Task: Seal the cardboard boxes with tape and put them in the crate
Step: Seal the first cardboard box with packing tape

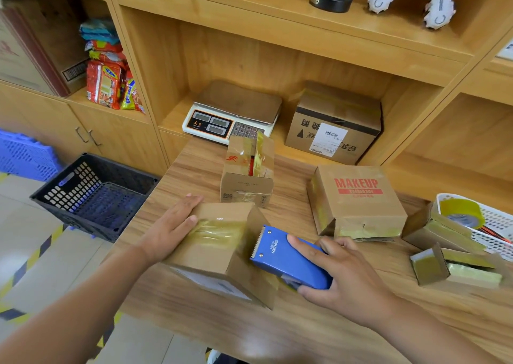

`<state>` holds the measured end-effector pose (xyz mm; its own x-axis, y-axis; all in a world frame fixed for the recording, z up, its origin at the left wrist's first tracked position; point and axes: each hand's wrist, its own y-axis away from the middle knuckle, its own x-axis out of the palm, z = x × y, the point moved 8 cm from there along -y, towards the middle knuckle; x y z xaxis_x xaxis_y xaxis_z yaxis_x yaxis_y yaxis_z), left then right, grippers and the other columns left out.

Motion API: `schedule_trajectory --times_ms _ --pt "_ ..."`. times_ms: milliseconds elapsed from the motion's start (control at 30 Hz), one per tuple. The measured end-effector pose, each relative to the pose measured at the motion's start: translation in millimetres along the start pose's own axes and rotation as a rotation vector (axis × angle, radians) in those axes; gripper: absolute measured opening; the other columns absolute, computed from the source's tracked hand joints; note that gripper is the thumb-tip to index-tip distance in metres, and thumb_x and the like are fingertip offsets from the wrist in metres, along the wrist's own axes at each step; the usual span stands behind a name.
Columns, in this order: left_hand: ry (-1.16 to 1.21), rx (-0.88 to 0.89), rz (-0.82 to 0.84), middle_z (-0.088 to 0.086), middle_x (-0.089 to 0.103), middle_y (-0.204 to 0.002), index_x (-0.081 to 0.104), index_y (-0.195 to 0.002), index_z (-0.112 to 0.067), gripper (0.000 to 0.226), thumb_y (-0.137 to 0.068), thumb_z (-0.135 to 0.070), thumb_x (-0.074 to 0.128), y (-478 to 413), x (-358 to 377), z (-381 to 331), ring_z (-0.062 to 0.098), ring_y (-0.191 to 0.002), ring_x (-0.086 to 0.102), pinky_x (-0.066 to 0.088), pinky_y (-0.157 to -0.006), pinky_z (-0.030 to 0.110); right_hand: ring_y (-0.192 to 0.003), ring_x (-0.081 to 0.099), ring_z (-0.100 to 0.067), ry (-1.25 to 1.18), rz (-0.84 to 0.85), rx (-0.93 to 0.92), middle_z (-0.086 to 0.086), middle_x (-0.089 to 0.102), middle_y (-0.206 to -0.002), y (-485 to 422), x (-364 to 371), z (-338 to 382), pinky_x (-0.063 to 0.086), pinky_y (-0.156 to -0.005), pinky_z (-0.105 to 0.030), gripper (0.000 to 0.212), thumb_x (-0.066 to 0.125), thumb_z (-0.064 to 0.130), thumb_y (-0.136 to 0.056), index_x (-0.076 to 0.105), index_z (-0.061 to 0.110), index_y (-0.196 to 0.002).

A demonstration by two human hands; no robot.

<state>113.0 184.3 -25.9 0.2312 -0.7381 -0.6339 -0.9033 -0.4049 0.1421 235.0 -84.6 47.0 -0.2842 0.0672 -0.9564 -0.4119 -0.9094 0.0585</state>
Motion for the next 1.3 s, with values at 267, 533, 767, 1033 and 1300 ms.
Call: schedule_trajectory --times_ms 267,533,767,1033,1300 --pt "0.238 -0.025 -0.006 -0.024 0.018 -0.146 0.025 -0.141 -0.046 0.067 -0.078 -0.071 0.022 0 29 9 -0.009 -0.136 0.013 0.008 -0.110 0.019 -0.092 0.023 -0.012 0.070 0.033 0.020 0.027 0.032 -0.095 -5 -17 8 0.019 -0.089 -0.003 0.072 0.031 0.077 -0.069 -0.012 0.075 -0.127" --pt "0.376 -0.055 0.053 -0.013 0.017 -0.152 0.017 -0.141 -0.038 0.051 -0.093 -0.052 0.026 2 109 -5 0.000 -0.142 0.013 0.006 -0.102 -0.002 -0.094 0.022 -0.012 0.221 0.159 0.031 0.029 0.028 -0.095 16 -45 0 0.027 -0.082 -0.017 0.073 0.033 0.076 -0.071 -0.018 0.076 -0.123" --pt "0.494 -0.023 0.139 -0.018 0.013 -0.153 0.018 -0.146 -0.034 0.052 -0.100 -0.035 0.043 6 111 -49 0.002 -0.144 0.009 0.005 -0.118 0.025 -0.094 0.025 -0.012 0.241 0.217 0.077 0.025 0.031 -0.092 26 -51 0 0.035 -0.086 -0.023 0.071 0.033 0.077 -0.069 -0.016 0.078 -0.121" --pt "-0.076 0.344 0.290 -0.043 -0.001 -0.144 0.003 -0.136 -0.062 0.102 -0.065 -0.052 0.074 14 64 -111 -0.026 -0.129 -0.011 -0.001 -0.105 0.002 -0.090 0.031 -0.018 0.284 0.185 -0.008 0.017 0.035 -0.090 -10 -49 33 0.016 -0.060 -0.014 0.075 0.038 0.072 -0.074 -0.012 0.069 -0.130" --pt "-0.042 0.207 0.370 -0.044 0.013 -0.145 -0.009 -0.134 -0.062 0.112 -0.063 -0.048 0.077 13 54 -69 -0.015 -0.137 0.010 0.016 -0.118 0.026 -0.087 0.032 -0.021 0.294 0.213 -0.079 0.014 0.036 -0.088 -40 -42 59 0.025 -0.067 -0.031 0.075 0.044 0.066 -0.077 0.003 0.060 -0.140"
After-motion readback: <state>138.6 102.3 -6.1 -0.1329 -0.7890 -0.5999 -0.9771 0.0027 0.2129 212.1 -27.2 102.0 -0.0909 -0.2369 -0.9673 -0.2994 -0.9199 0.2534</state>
